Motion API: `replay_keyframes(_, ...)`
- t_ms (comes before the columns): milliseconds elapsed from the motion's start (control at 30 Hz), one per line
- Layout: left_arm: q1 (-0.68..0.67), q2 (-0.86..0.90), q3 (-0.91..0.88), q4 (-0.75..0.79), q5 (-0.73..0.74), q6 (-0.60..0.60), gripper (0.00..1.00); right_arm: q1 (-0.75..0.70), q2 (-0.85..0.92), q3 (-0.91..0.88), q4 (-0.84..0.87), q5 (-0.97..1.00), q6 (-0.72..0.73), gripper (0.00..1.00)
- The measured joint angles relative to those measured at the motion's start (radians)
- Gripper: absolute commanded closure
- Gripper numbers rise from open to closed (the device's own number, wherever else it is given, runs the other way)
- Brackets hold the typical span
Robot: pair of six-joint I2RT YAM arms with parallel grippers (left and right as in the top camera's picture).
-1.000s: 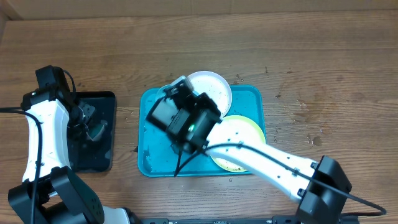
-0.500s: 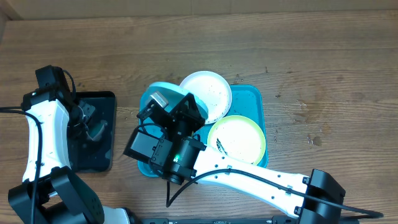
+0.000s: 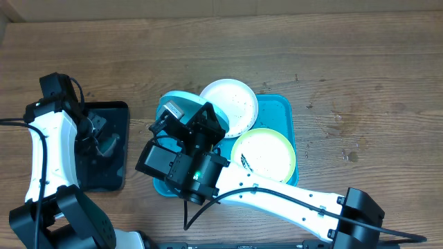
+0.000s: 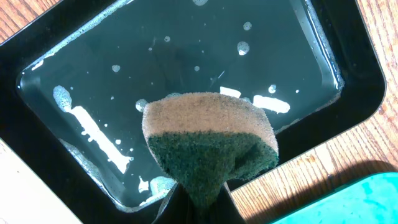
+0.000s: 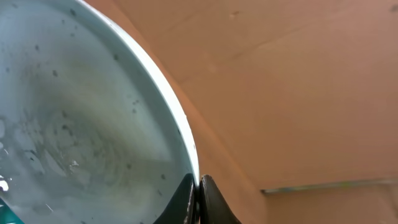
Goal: Clean dirty plates on tray and stack at the side
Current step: 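Lift the light blue plate with the right gripper and set it right of tray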
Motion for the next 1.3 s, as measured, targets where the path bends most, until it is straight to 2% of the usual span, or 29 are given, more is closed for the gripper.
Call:
replay_keyframes(200,0.000,0.000,0.000,0.000,0.000,0.002,0.96,-0.102,0.000,0.001,0.014,-0.327,0.125,0.96)
replay_keyframes(400,0.000,0.000,0.000,0.000,0.000,0.002,0.96,-0.354,0.000,0.002,-0.029,-0.687,0.302,0.96)
replay_keyframes(533,0.000,0.000,0.000,0.000,0.000,0.002,0.96,-0.632,0.000,0.002,-0.070,-1.049,0.375,0.96)
replay_keyframes(700,0.000,0.000,0.000,0.001,0.000,0.002,0.96,-0.963,0.000,0.003,-0.193,-1.347,0.381,0.96)
replay_keyframes(833,0.000,0.000,0.000,0.005,0.000,0.002,0.96,-1.185,0.000,-0.001,-0.278,-1.432,0.310,0.96)
replay_keyframes(967,0.000,0.000,0.000,0.011,0.000,0.002,0.96,-1.293,-0.002,-0.038,-0.256,-1.438,0.278,0.96)
replay_keyframes(1100,0.000,0.000,-0.001,0.016,0.001,0.002,0.96,-1.387,-0.002,-0.143,-0.125,-1.426,0.263,0.96)
replay_keyframes(1300,0.000,0.000,-0.001,0.016,0.000,0.002,0.96,-1.438,-0.002,-0.293,0.051,-1.400,0.254,0.96)
